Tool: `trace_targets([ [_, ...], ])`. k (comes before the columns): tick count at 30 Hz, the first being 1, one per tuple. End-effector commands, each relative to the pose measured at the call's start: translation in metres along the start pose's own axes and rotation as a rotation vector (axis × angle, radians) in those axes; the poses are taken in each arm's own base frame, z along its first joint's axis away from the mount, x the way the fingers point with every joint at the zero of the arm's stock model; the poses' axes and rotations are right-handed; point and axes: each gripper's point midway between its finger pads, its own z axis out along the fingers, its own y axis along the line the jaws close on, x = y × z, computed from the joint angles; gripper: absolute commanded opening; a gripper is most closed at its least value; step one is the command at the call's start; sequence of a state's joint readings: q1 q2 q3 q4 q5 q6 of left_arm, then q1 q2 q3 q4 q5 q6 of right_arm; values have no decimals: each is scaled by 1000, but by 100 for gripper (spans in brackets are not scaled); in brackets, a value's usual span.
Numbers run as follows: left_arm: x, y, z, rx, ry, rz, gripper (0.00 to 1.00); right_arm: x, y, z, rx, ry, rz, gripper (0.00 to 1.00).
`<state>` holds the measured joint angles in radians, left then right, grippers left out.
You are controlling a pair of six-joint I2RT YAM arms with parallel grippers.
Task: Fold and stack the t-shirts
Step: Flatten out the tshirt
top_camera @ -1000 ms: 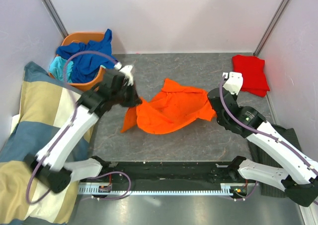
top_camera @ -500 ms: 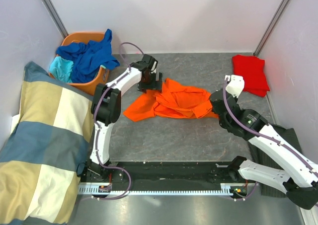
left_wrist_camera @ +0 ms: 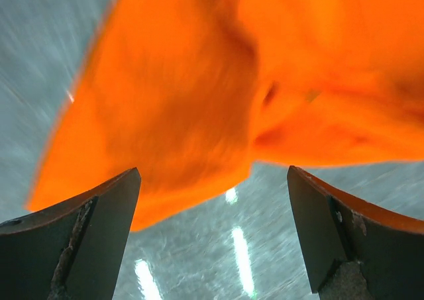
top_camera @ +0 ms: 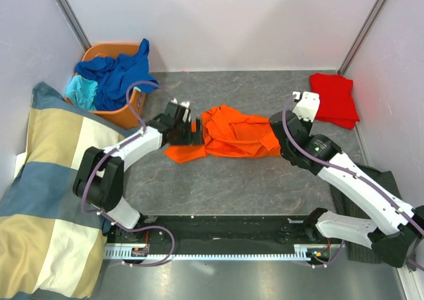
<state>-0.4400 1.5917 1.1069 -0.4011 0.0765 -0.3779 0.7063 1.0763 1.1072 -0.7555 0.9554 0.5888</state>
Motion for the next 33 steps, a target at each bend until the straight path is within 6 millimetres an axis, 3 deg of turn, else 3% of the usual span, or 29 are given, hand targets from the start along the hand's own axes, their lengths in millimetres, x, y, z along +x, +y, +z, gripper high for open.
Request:
trace_targets([
  [1,30,-4,21,77,-25,-110,100,-31,13,2,-22,-59,72,0],
  [2,27,-7,25,100,-54,-116,100,-30,15,4,-24,-55,70,0],
  [3,42,-1,32,89,-29,-132,100,-29,16,5,-24,-52,68,0],
  [7,57,4,48,82,0,-171,100,-33,14,8,-20,-51,73,0],
  [12,69,11,57,53,38,-177,100,-70,1,17,22,-107,94,0],
  [14,75,15,57,36,47,-180,100,-88,-9,27,68,-134,116,0],
  [18,83,21,58,12,67,-184,100,-103,-25,57,125,-126,129,0],
  [23,93,35,56,-47,87,-188,100,-79,-57,102,229,-39,153,0],
  [26,96,41,55,-59,95,-213,100,-58,-73,117,269,11,169,0],
  [33,96,47,51,-58,86,-248,100,-27,-105,130,368,73,177,0],
])
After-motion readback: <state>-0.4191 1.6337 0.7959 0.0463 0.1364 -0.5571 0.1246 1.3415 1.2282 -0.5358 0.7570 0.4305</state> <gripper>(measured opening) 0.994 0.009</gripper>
